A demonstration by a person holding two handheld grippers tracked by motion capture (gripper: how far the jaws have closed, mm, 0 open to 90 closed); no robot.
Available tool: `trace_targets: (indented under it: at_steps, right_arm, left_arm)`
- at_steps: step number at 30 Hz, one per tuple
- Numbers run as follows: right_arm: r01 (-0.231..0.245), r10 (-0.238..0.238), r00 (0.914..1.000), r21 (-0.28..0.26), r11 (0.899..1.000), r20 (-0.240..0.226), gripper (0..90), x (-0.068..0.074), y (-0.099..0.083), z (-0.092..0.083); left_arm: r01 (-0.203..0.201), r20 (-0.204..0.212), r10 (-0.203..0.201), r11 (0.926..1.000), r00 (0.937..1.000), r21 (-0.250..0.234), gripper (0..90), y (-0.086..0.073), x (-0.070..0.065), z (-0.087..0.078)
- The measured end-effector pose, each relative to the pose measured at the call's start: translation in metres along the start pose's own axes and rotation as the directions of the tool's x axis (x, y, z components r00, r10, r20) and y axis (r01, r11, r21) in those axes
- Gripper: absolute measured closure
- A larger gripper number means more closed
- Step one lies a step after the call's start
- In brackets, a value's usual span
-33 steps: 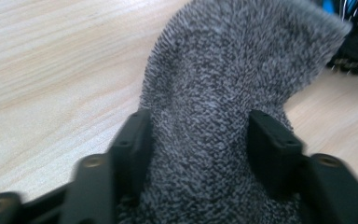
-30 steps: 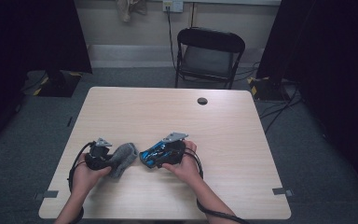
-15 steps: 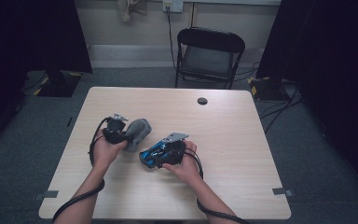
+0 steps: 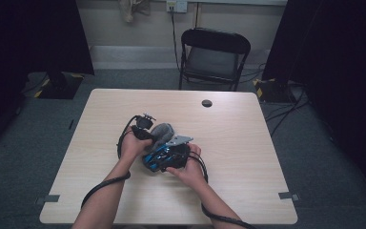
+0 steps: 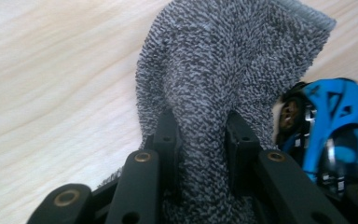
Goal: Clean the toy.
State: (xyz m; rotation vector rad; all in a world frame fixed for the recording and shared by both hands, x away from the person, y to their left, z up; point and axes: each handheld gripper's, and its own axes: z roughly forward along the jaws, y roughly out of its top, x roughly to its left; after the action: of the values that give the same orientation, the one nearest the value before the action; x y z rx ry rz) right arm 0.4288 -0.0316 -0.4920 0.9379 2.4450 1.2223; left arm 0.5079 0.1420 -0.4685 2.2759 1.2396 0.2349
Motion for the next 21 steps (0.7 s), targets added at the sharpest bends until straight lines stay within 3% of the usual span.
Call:
trace_targets:
  at_steps: [3,4,8,16,21]
  right_arm:
    - [0.001,-0.001,1.0,0.007,1.0,0.001,5.6,0.0002,0.0009,0.0001]
    - [0.001,-0.001,1.0,0.012,1.0,0.0,5.6,0.0002,0.0015,0.0001]
    - [0.002,-0.002,1.0,0.027,1.0,0.0,5.6,0.0002,0.0033,0.0004]
    - [0.004,-0.004,1.0,0.032,0.999,-0.001,5.6,0.0001,0.0039,0.0004]
    - [0.004,-0.004,1.0,0.035,0.999,-0.001,5.6,0.0002,0.0042,0.0004]
  left_arm:
    - [-0.015,0.04,0.015,0.9998,0.9991,0.015,70.9,0.001,-0.0062,0.0015]
    - [-0.025,0.036,0.025,0.9994,0.9991,0.023,71.1,0.0013,-0.0079,0.0013]
    - [-0.013,0.067,0.012,0.9996,0.9977,0.025,71.7,-0.0011,-0.0074,-0.0001]
    - [-0.029,0.091,0.028,0.9994,0.9955,0.016,72.0,-0.0063,-0.0063,-0.0033]
    - [-0.019,0.101,0.017,0.9995,0.9947,0.025,72.0,-0.0085,-0.0037,-0.0058]
